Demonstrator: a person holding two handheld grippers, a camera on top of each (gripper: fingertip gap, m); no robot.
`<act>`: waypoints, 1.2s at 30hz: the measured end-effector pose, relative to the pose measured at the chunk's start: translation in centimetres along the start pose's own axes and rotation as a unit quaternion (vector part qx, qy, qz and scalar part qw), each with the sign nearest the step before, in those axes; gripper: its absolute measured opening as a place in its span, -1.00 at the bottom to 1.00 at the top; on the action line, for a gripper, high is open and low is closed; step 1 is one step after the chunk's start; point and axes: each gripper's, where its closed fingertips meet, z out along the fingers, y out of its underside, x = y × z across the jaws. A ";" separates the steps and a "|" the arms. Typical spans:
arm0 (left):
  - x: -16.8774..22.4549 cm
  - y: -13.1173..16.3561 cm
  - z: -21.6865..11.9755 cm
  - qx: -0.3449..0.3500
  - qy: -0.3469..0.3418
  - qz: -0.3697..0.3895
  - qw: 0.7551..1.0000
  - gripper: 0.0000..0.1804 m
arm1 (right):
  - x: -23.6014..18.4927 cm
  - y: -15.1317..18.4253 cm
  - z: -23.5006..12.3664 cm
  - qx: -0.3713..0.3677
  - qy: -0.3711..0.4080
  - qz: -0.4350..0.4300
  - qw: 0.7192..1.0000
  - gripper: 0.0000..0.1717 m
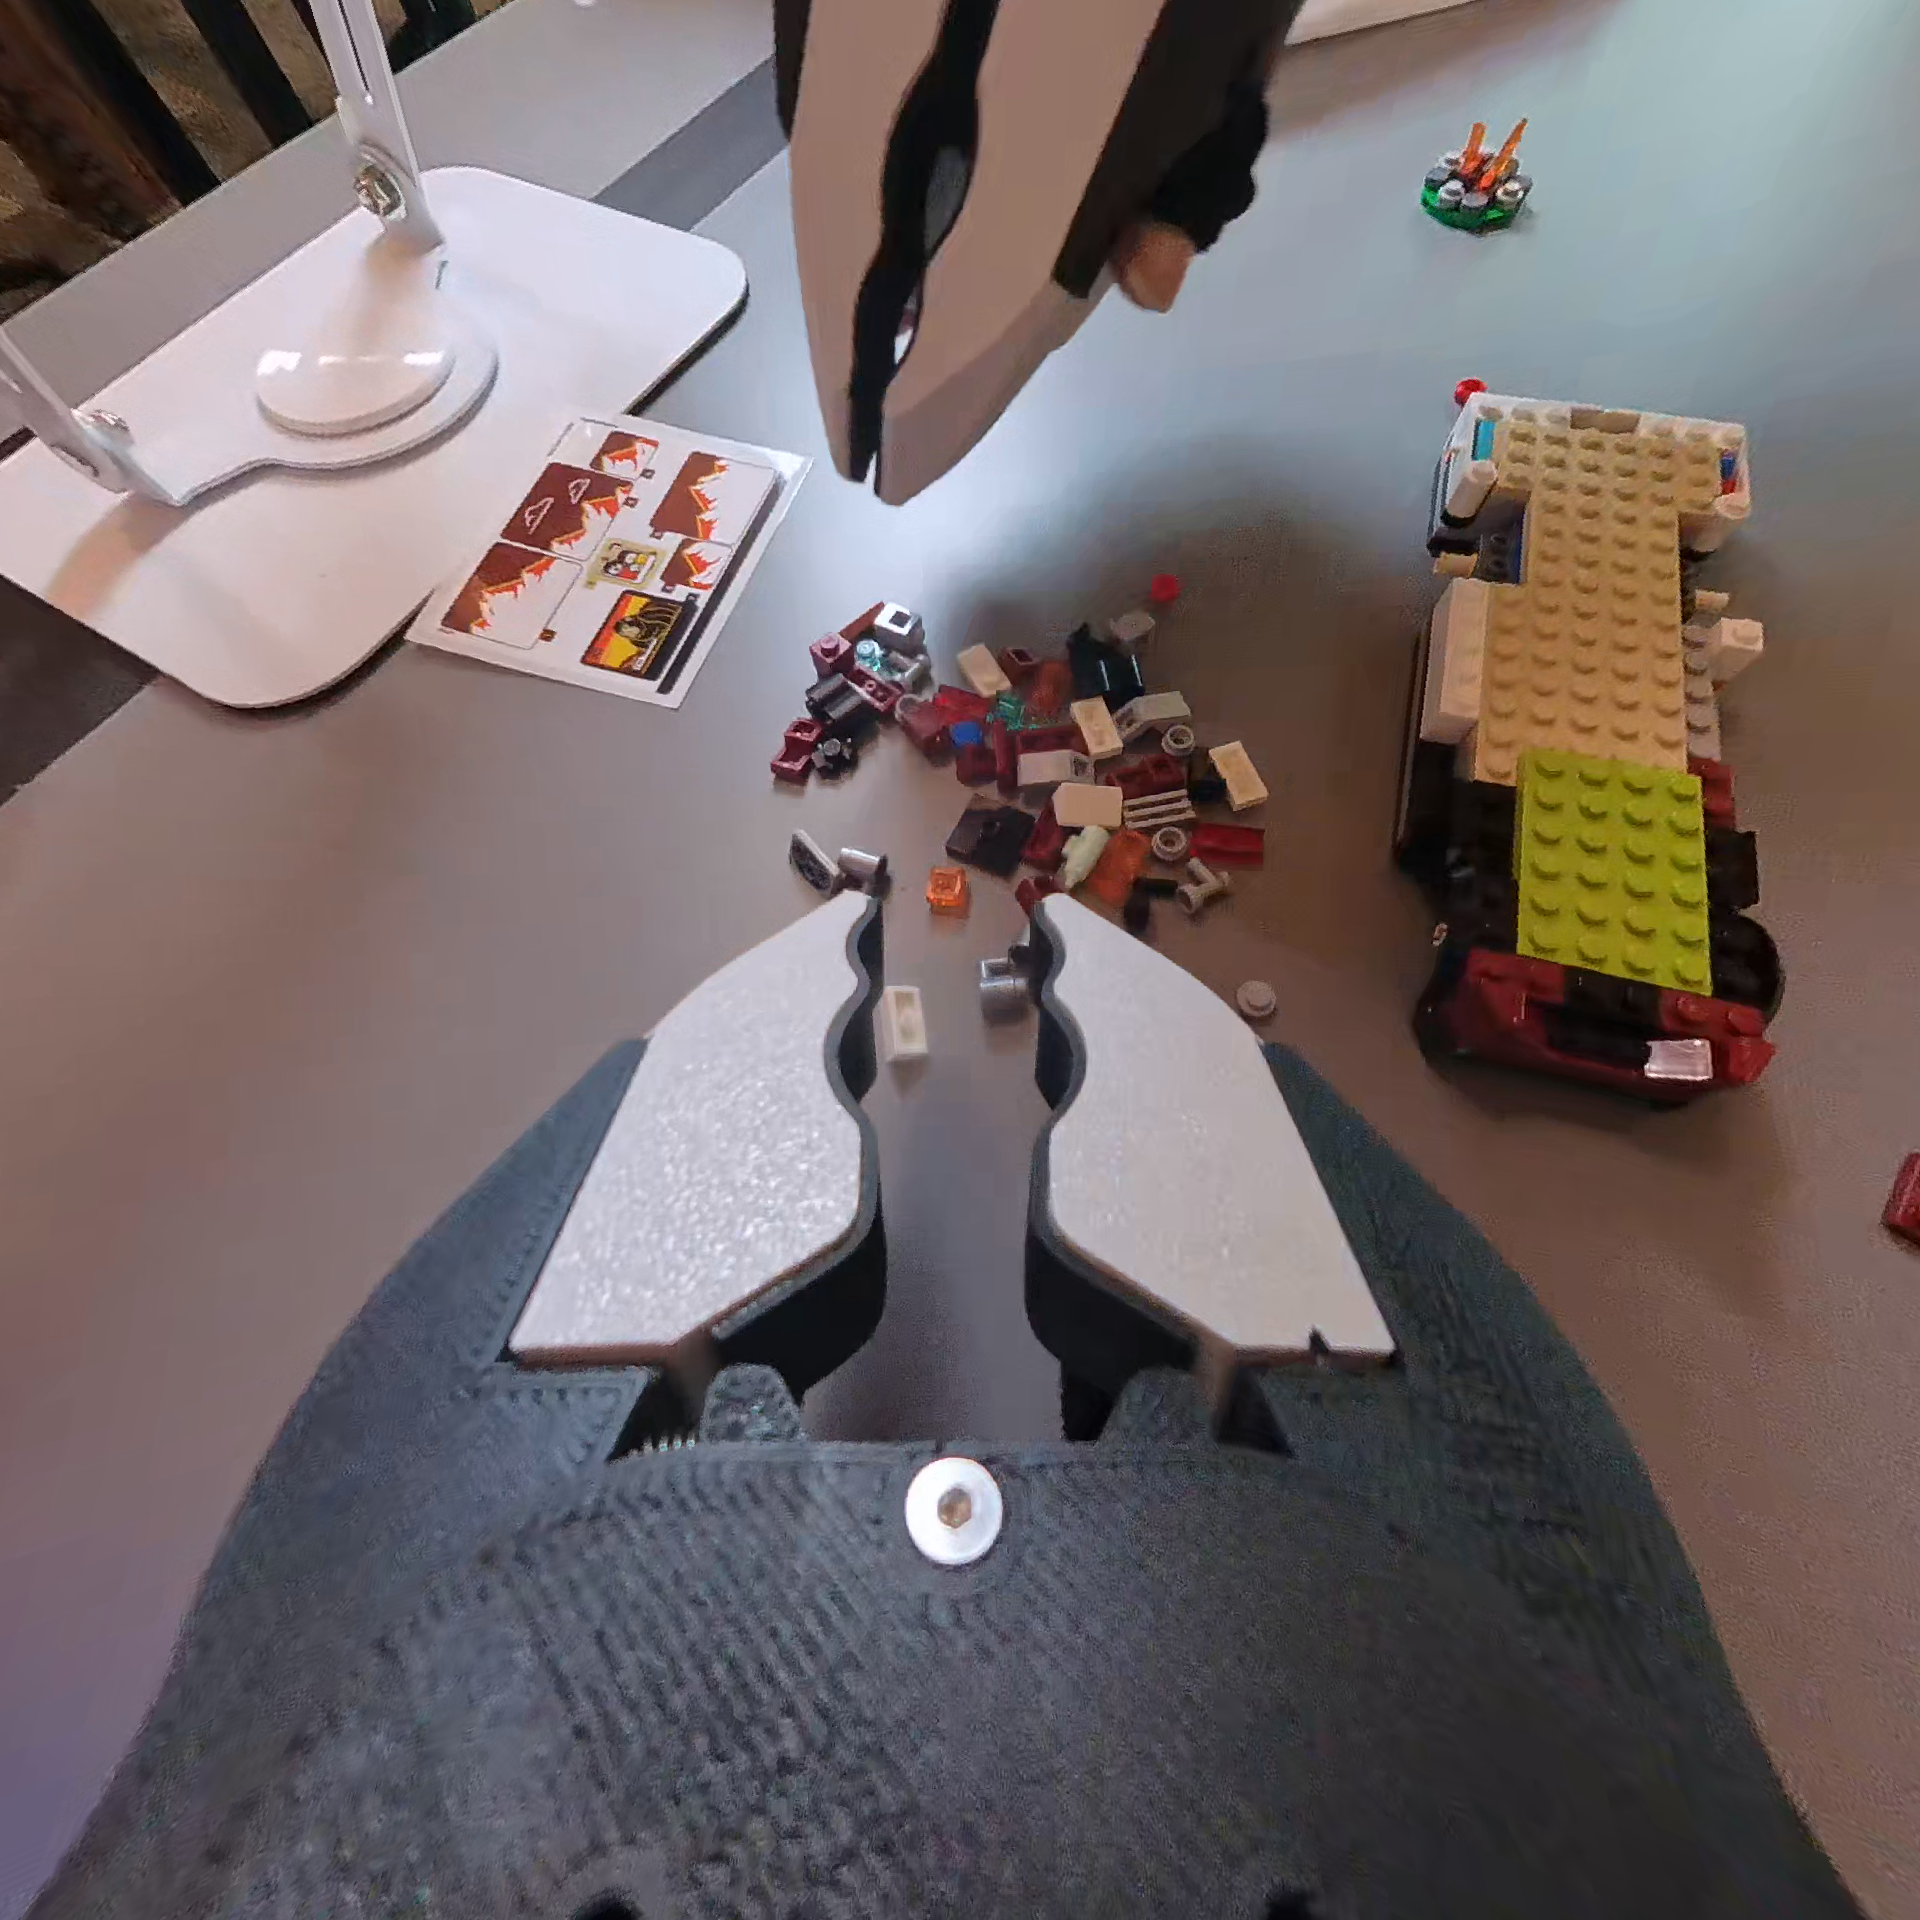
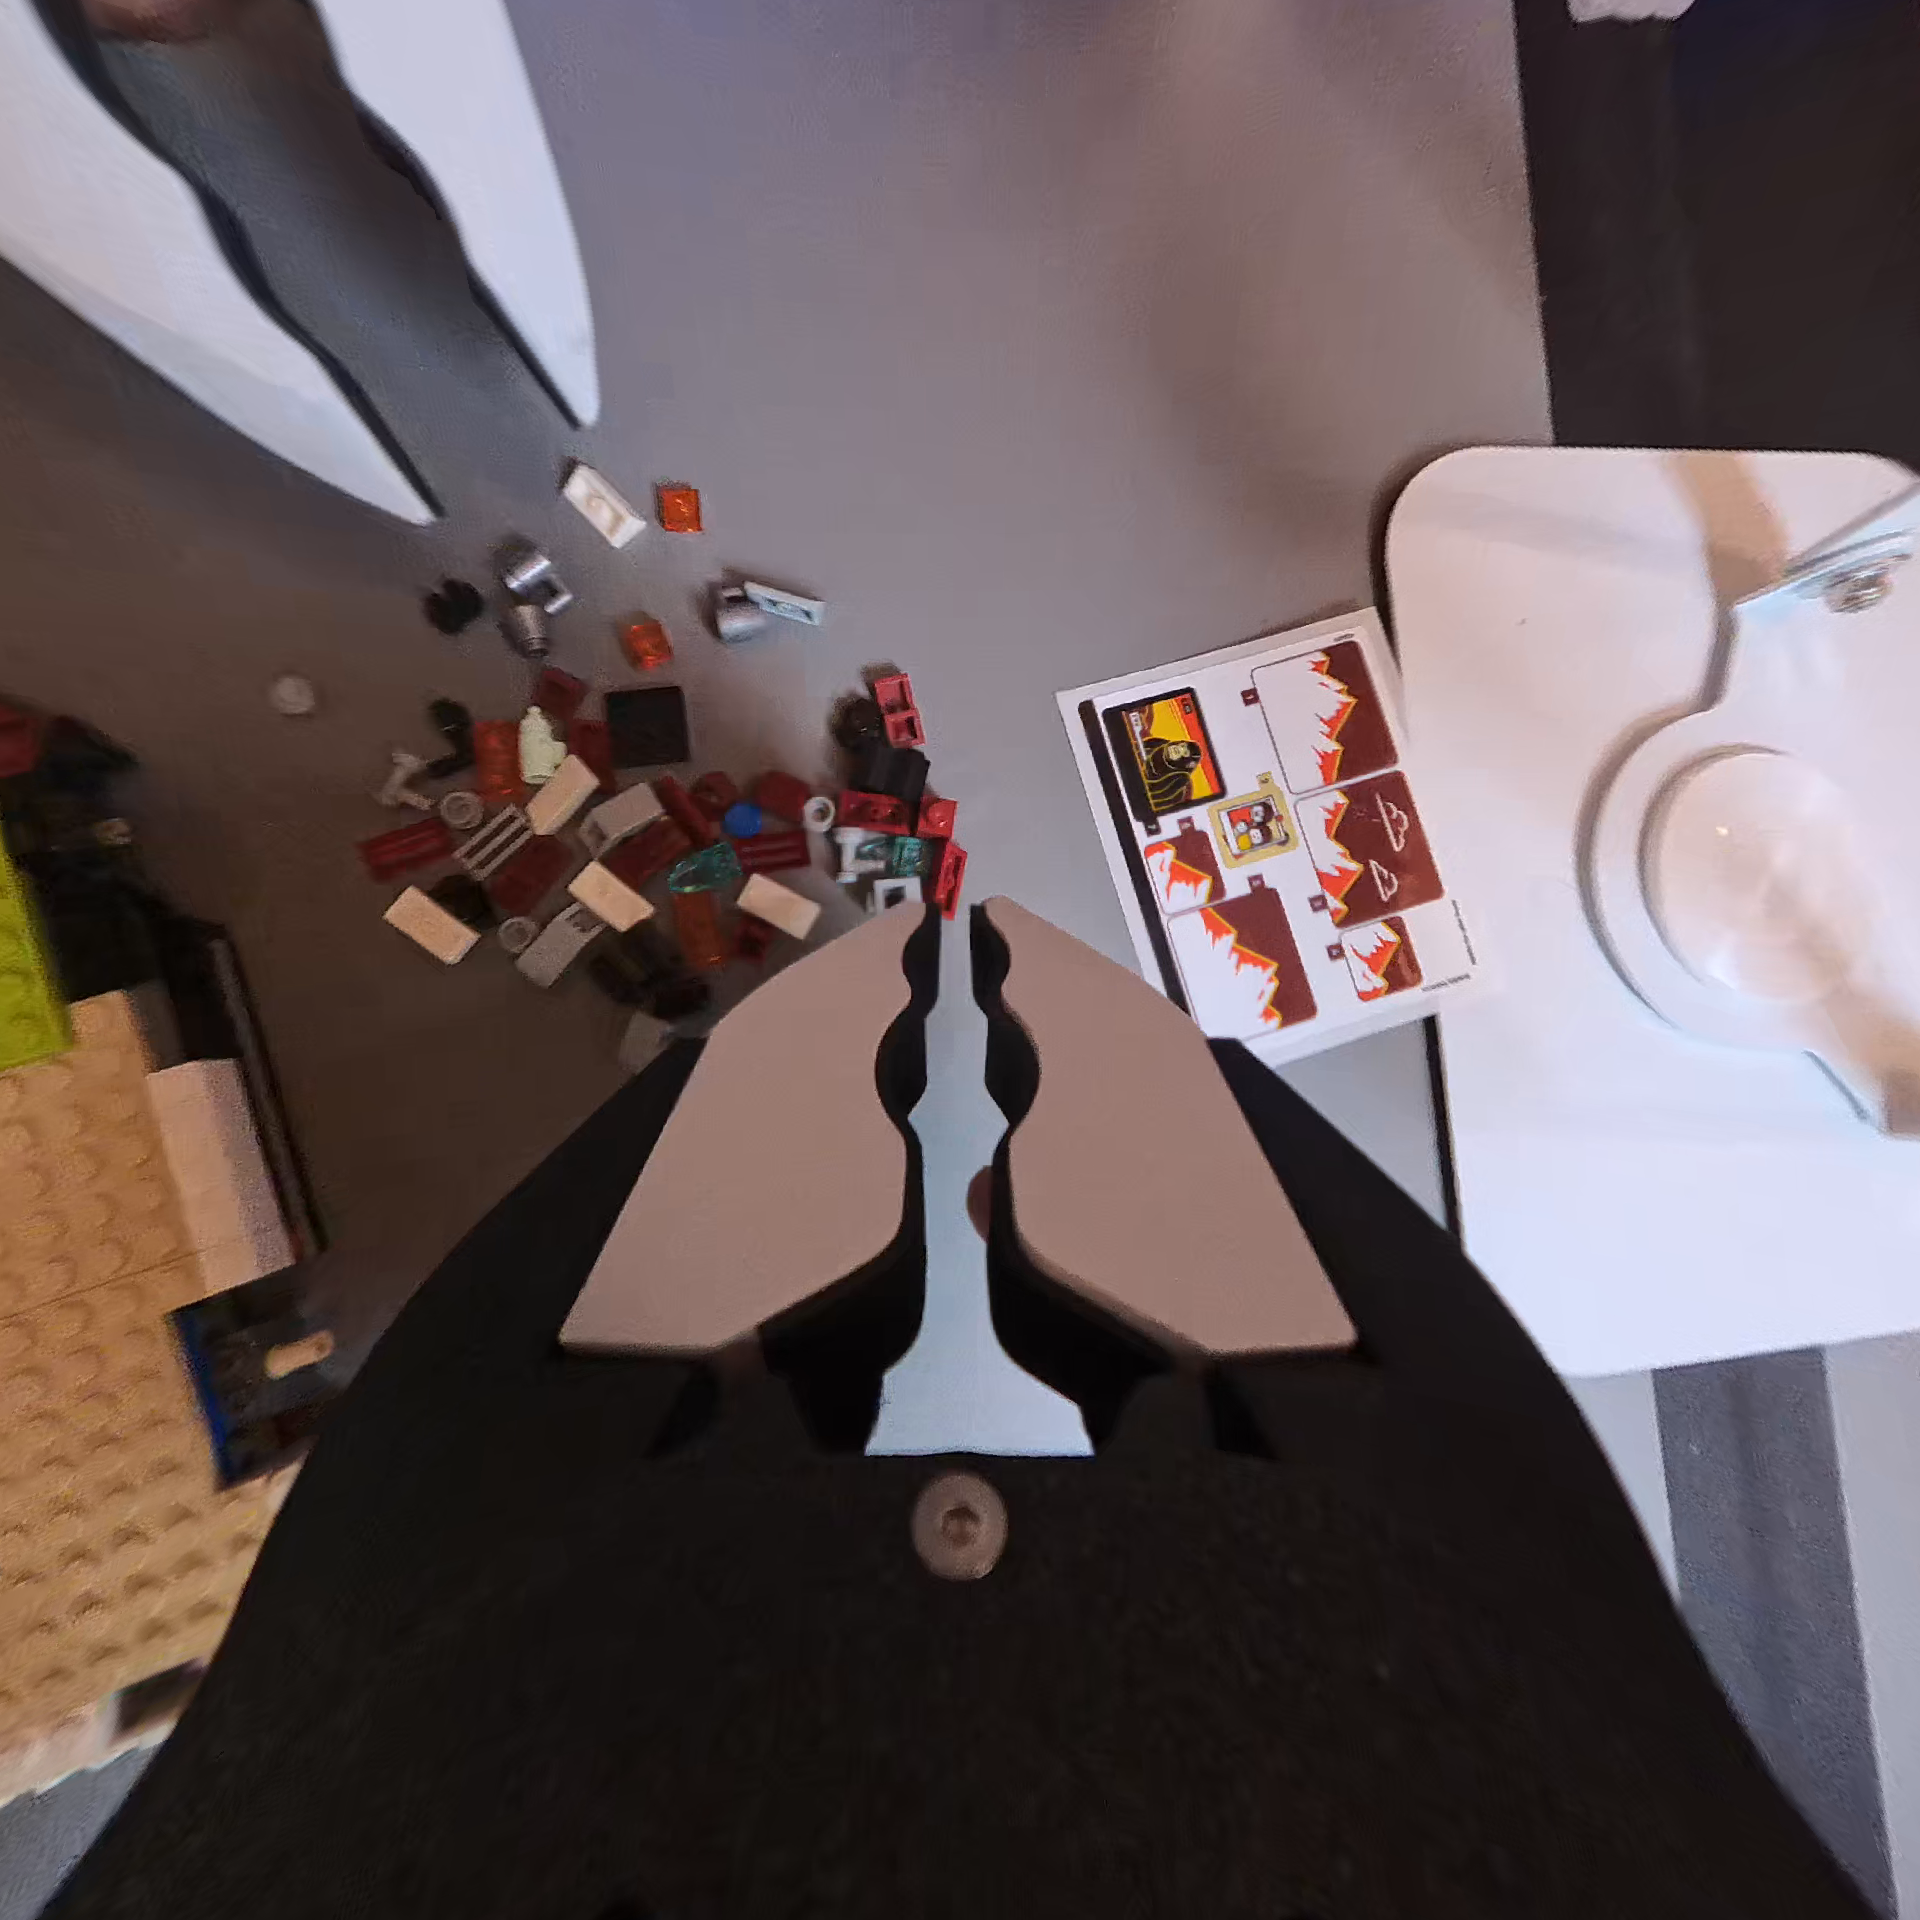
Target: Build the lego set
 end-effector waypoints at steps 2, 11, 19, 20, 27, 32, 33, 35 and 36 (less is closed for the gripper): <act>-0.2 0.5 -0.1 0.001 -0.015 0.013 1.000 -0.73 | 0.5 0.4 1.3 -0.018 -0.014 0.004 1.000 -0.94; 0.2 1.2 0.0 0.003 -0.004 0.013 1.000 -0.75 | -1.0 1.0 2.3 -0.038 -0.077 -0.004 0.996 -0.79; 0.5 1.6 0.2 -0.005 -0.001 0.019 1.000 -0.76 | 0.2 0.8 2.6 -0.027 -0.081 0.025 0.996 -0.81; 0.4 1.6 0.2 -0.005 -0.001 0.019 1.000 -0.76 | 0.0 0.8 2.7 -0.029 -0.090 0.026 0.995 -0.81; 0.3 1.5 0.2 0.000 0.000 0.010 1.000 -0.76 | -0.2 1.0 2.8 -0.040 -0.090 0.014 0.995 -0.95; 1.1 -0.9 -0.9 0.054 -0.007 0.046 0.997 -0.74 | -3.8 -2.4 -1.5 0.049 -0.176 0.060 0.981 -0.96; 1.6 -1.7 -1.3 0.071 -0.008 0.061 0.996 -0.74 | -5.2 -3.1 -2.5 0.065 -0.202 0.070 0.975 -0.96; 3.1 -3.3 -2.1 0.103 0.007 0.083 0.991 -0.76 | -8.1 -4.2 -3.9 0.093 -0.250 0.082 0.960 -0.95; 4.3 -4.0 -2.6 0.120 0.028 0.082 0.989 -0.79 | -9.5 -4.6 -4.4 0.104 -0.265 0.084 0.955 -0.95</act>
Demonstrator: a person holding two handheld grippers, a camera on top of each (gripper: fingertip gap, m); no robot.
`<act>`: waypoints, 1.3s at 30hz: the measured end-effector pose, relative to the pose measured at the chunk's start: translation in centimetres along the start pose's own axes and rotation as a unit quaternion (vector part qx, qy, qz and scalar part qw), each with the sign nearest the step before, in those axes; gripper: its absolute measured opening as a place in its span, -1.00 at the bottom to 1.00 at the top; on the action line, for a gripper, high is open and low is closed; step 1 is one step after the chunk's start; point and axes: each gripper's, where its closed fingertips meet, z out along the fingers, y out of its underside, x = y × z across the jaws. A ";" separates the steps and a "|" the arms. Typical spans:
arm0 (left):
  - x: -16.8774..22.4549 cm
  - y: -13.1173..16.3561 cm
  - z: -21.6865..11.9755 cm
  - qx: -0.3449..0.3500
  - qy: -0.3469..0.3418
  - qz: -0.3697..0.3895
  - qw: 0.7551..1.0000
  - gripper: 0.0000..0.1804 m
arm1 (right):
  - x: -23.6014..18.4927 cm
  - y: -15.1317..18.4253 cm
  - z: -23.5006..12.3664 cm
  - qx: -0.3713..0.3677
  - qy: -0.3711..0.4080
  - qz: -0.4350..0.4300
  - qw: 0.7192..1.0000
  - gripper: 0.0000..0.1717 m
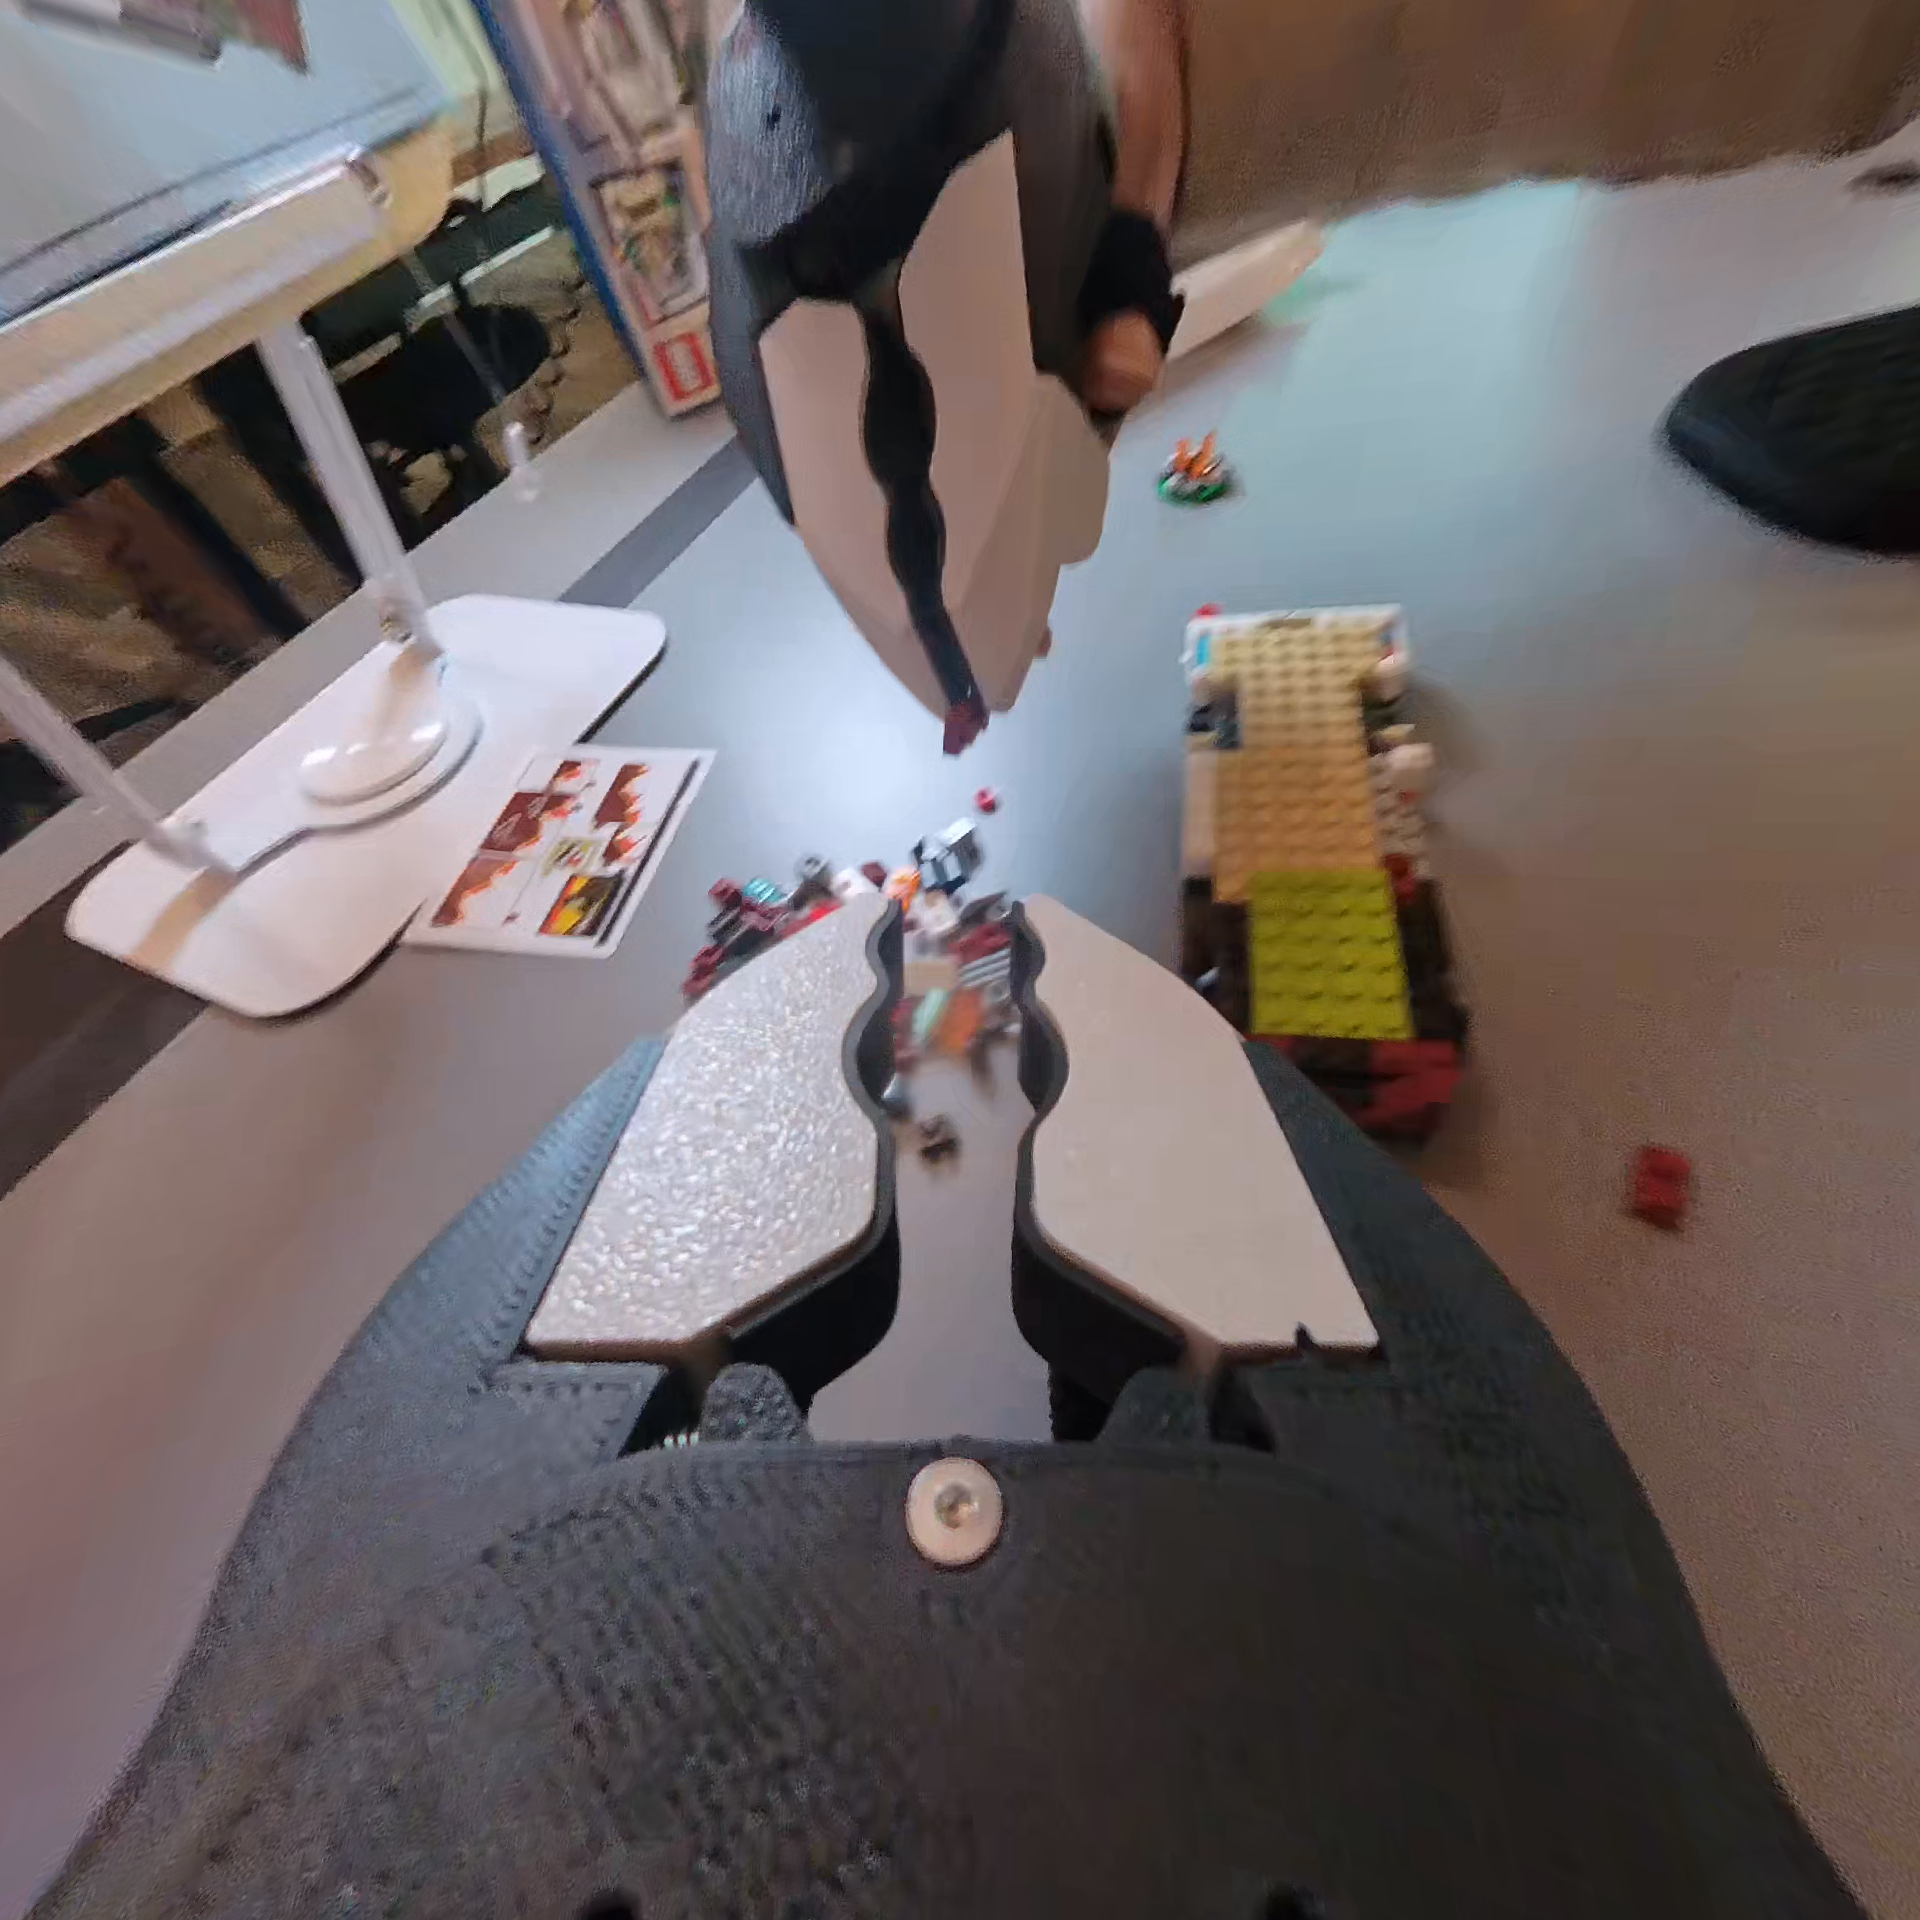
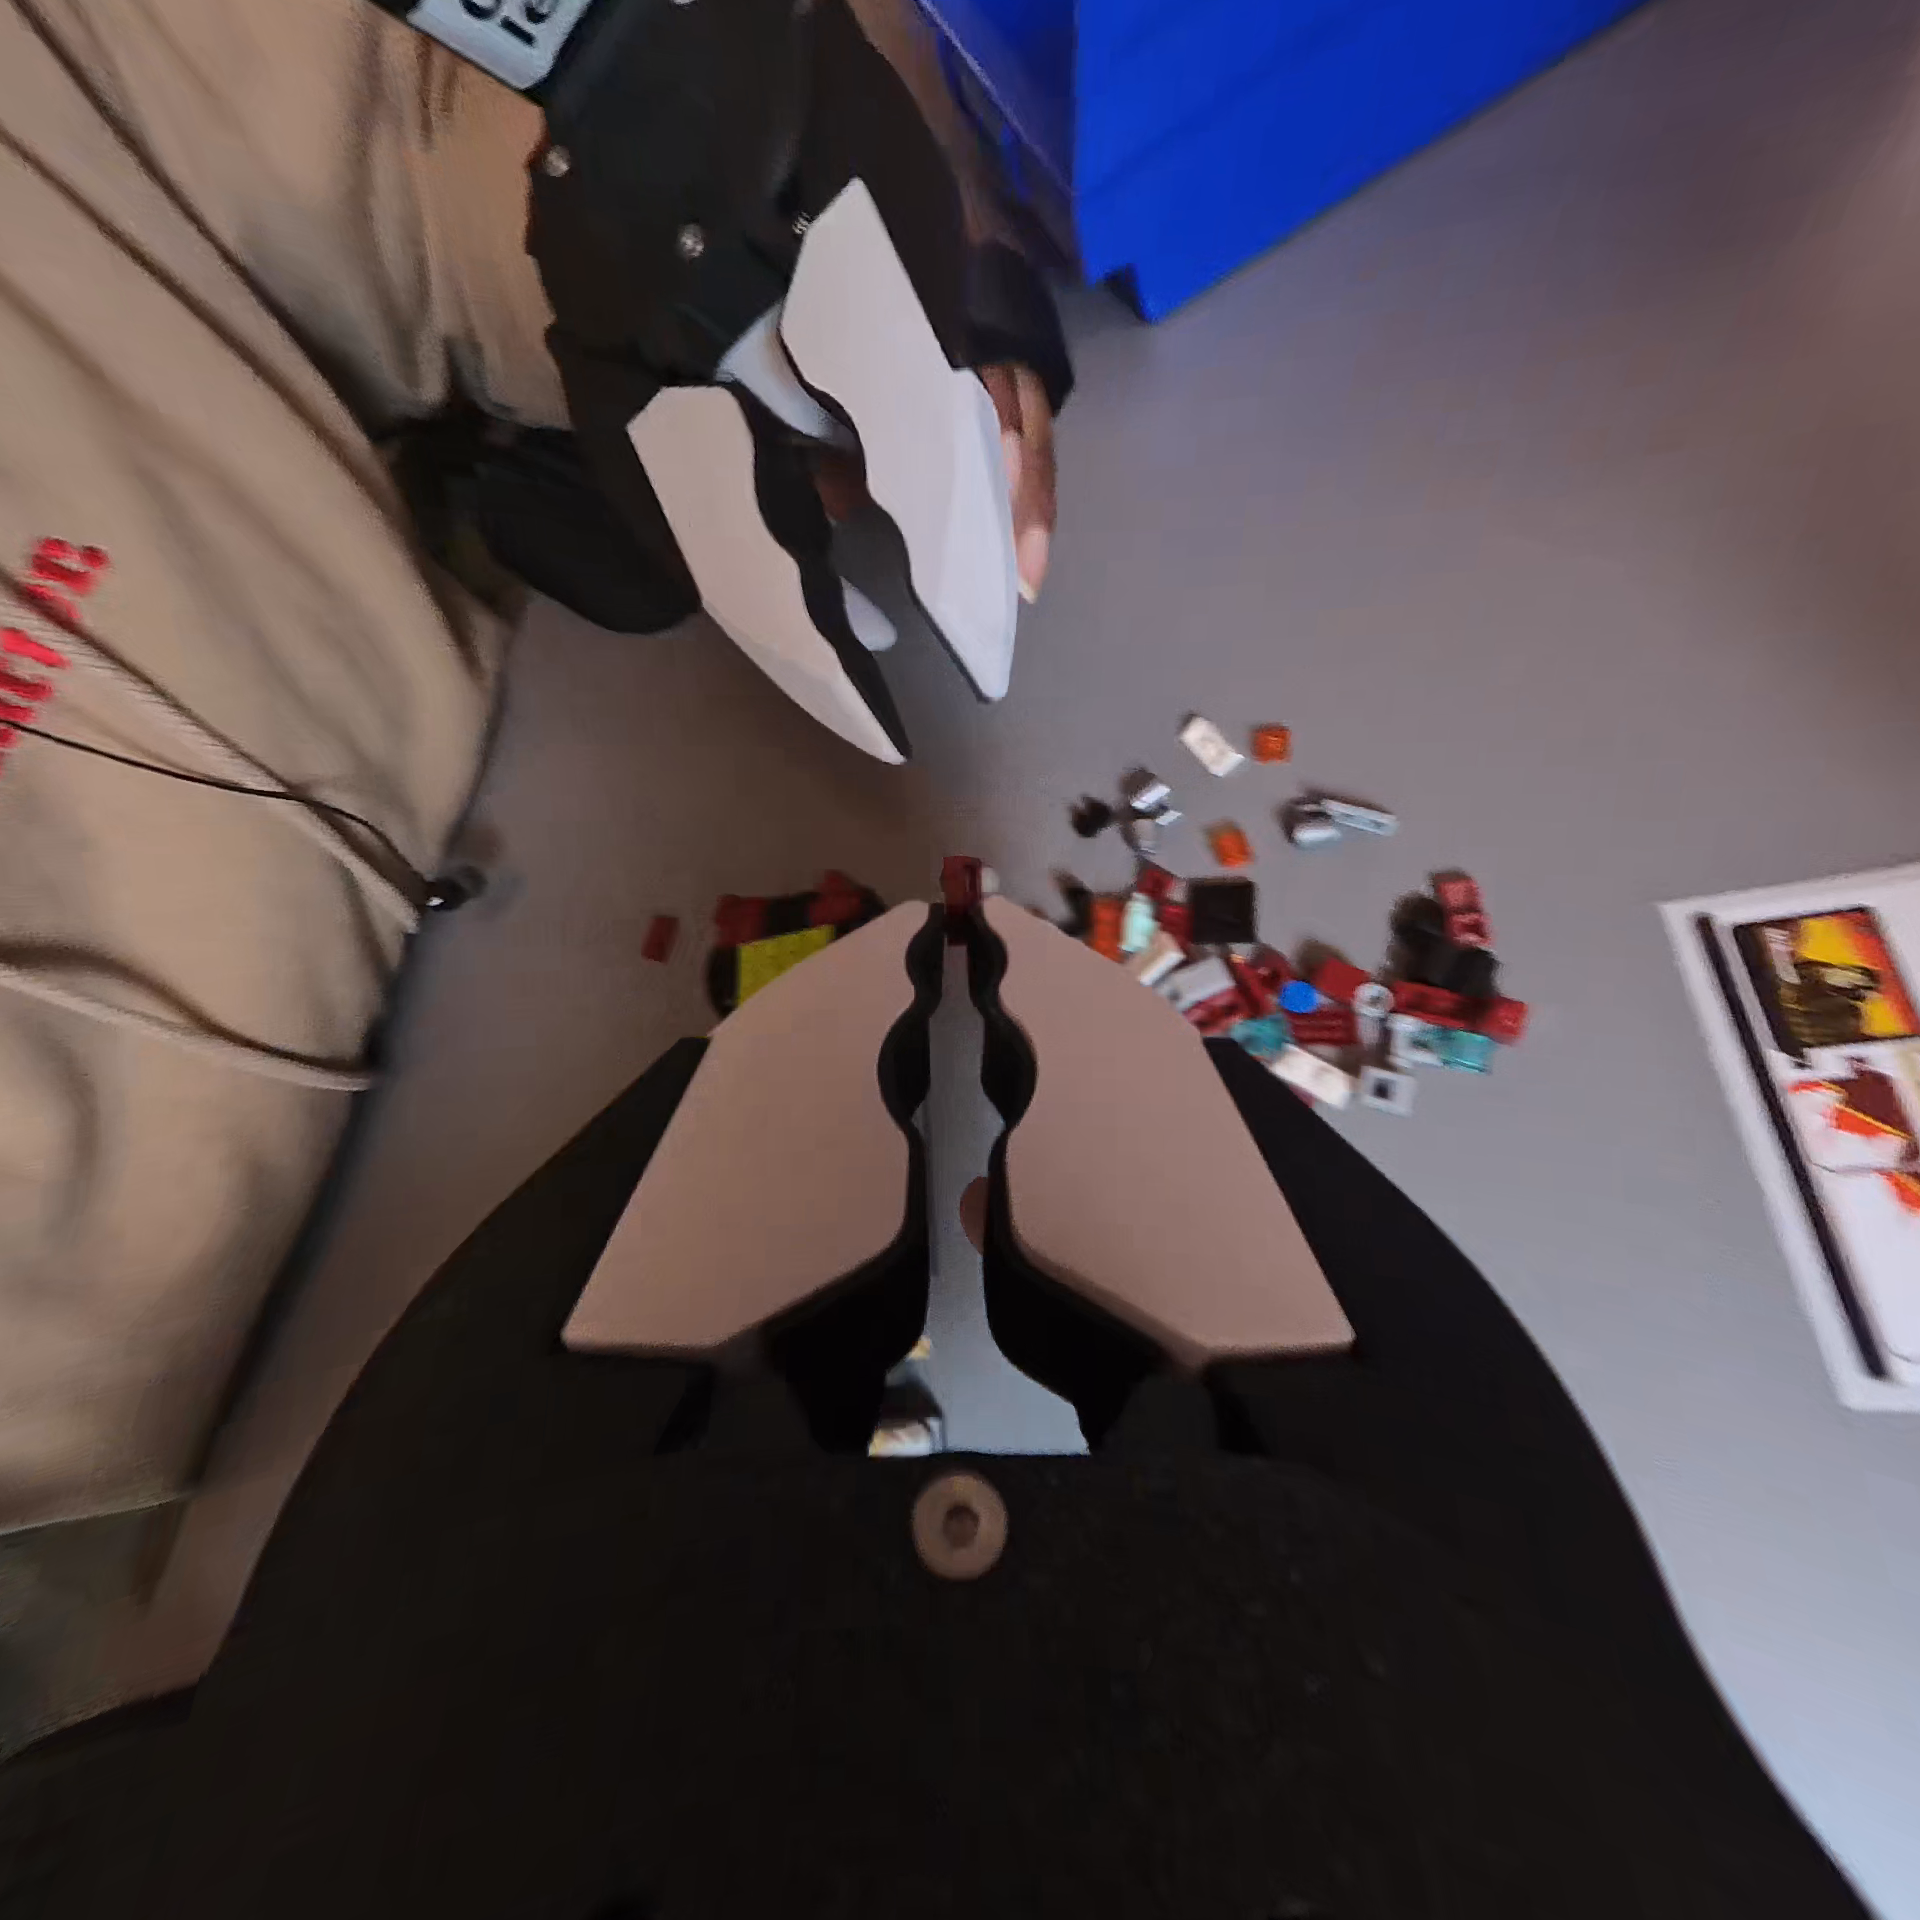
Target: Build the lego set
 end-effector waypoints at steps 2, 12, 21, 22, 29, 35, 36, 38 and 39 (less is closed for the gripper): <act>2.0 -1.8 -0.4 0.037 0.054 -0.047 0.997 -0.83 | -2.4 -0.2 0.7 0.010 -0.016 -0.008 1.000 -0.95; 6.1 -3.6 -0.9 0.051 0.123 -0.052 0.990 -0.94 | -7.3 -1.1 2.1 0.004 -0.010 -0.050 0.999 -0.95; 5.1 -4.5 -1.3 0.088 0.213 -0.324 0.918 -0.95 | -6.4 -2.3 0.2 0.039 0.197 -0.174 0.964 -0.80; 4.9 -4.6 -1.3 0.093 0.220 -0.348 0.907 -0.95 | -6.5 -2.1 0.1 0.036 0.225 -0.201 0.953 -0.80; 5.7 -4.8 -1.1 0.092 0.249 -0.389 0.882 -0.95 | -6.8 -2.0 1.0 0.062 0.296 -0.236 0.924 -0.80; 5.8 -5.0 -1.4 0.095 0.263 -0.412 0.867 -0.95 | -6.9 -2.1 1.0 0.060 0.303 -0.248 0.918 -0.90; 5.9 -5.0 -1.5 0.095 0.268 -0.418 0.863 -0.95 | -7.0 -2.1 1.1 0.057 0.304 -0.251 0.917 -0.90; 6.0 -5.2 -1.6 0.100 0.285 -0.429 0.852 -0.95 | -7.3 -2.2 1.0 0.059 0.303 -0.249 0.918 -0.90; 6.1 -5.2 -1.7 0.099 0.290 -0.425 0.852 -0.90 | -7.5 -2.1 1.0 0.058 0.296 -0.244 0.922 -0.91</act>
